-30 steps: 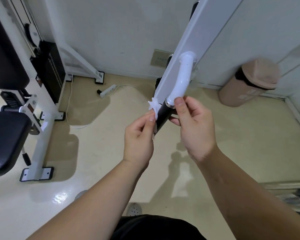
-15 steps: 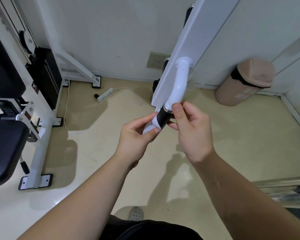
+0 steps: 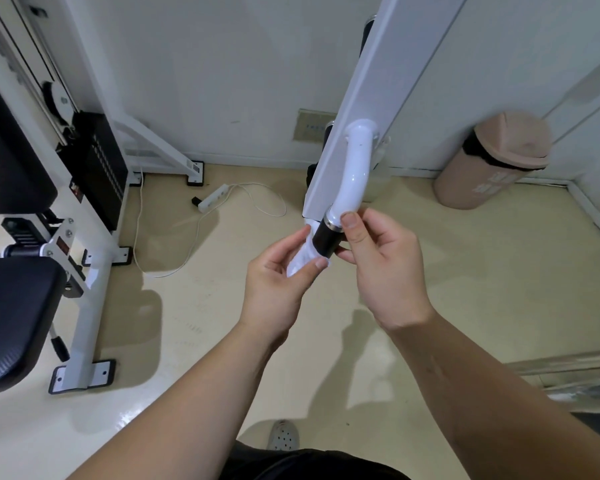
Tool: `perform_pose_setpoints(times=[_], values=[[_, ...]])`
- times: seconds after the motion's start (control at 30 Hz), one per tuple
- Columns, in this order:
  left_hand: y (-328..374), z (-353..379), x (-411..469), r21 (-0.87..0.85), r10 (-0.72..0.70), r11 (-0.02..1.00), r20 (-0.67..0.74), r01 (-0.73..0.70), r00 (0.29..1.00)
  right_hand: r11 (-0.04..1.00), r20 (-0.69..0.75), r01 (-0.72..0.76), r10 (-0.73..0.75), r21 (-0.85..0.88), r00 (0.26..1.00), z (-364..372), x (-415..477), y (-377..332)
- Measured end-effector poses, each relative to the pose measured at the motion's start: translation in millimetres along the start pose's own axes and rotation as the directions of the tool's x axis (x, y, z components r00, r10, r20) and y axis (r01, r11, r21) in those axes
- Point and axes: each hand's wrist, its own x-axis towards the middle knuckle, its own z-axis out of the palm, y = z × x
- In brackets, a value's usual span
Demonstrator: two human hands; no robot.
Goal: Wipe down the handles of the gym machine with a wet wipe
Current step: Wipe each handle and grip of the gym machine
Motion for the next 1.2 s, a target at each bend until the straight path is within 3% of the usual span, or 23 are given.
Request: perform_pose_setpoints(times=[0.1, 0.23, 0.4, 0.63, 0.9, 1.2], values=[[-12, -6, 0, 0.142, -0.005, 0.99, 0.023, 0.002, 1.0, 1.0, -0.001, 0.002, -0.002, -0.003, 1.0, -1, 0, 1], [-10, -3, 2, 0.17, -0.024, 0.985, 0.081, 0.01, 0.996, 1.0, -0.008, 0.013, -0.013, -0.007, 1.0, -7, 1, 4], [20, 20, 11, 0.115, 0.158, 0.978, 0.118, -0.172, 0.98, 1.0, 0.009, 0.018, -0.018, 0.006, 1.0, -13, 2, 2], [-17, 2, 9, 0.135, 0.002, 0.991, 0.105, -0.017, 0.994, 0.992, 0.027, 0.055, -0.053, -0.116, 0.998, -17, 4, 5], [17, 19, 13, 0.066, 0.163, 0.982, 0.148, -0.175, 0.975, 0.988, 0.109, 0.075, -0.061, -0.136, 0.992, -19, 9, -7], [-7, -2, 7, 0.237, 0.056, 0.969, 0.074, -0.073, 0.996, 0.967, 0.15, 0.121, -0.089, -0.222, 0.985, -20, 12, -16]])
